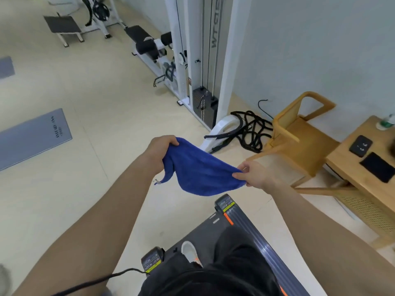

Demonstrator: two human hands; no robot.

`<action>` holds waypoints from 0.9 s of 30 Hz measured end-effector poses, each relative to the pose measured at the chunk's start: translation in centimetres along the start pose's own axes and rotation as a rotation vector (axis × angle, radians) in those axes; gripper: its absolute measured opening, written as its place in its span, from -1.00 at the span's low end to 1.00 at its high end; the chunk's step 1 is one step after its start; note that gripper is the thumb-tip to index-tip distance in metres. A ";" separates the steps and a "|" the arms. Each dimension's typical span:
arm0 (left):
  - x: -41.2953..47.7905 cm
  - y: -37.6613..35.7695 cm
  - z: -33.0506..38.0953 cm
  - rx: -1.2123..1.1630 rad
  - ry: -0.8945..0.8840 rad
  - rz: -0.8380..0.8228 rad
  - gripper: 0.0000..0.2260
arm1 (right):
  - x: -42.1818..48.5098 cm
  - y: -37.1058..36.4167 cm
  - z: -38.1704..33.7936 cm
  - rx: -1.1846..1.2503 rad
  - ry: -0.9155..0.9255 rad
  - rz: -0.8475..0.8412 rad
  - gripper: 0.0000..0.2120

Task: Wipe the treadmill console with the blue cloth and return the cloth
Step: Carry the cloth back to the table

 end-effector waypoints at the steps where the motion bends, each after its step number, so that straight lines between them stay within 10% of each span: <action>1: 1.2 0.6 0.4 -0.043 0.014 0.005 -0.89 | 1.1 -0.2 -0.8 0.139 0.003 -0.020 -0.86; 10: 16.6 0.4 4.6 0.216 -0.206 -0.061 -0.80 | 16.1 -1.6 -8.5 0.810 0.226 -0.274 -0.70; 27: 45.4 -14.3 10.2 0.936 -0.648 -0.287 -0.86 | 39.7 14.8 -3.9 1.399 0.240 0.307 -0.85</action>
Point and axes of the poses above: each hand's wrist, its own x-axis towards the middle knuckle, its own y-axis out of the back of the hand, z = x × y, the point moved 9 cm from there along x, towards the middle knuckle, and after that the axes turned 12 degrees about -z, right-handed, at the moved point
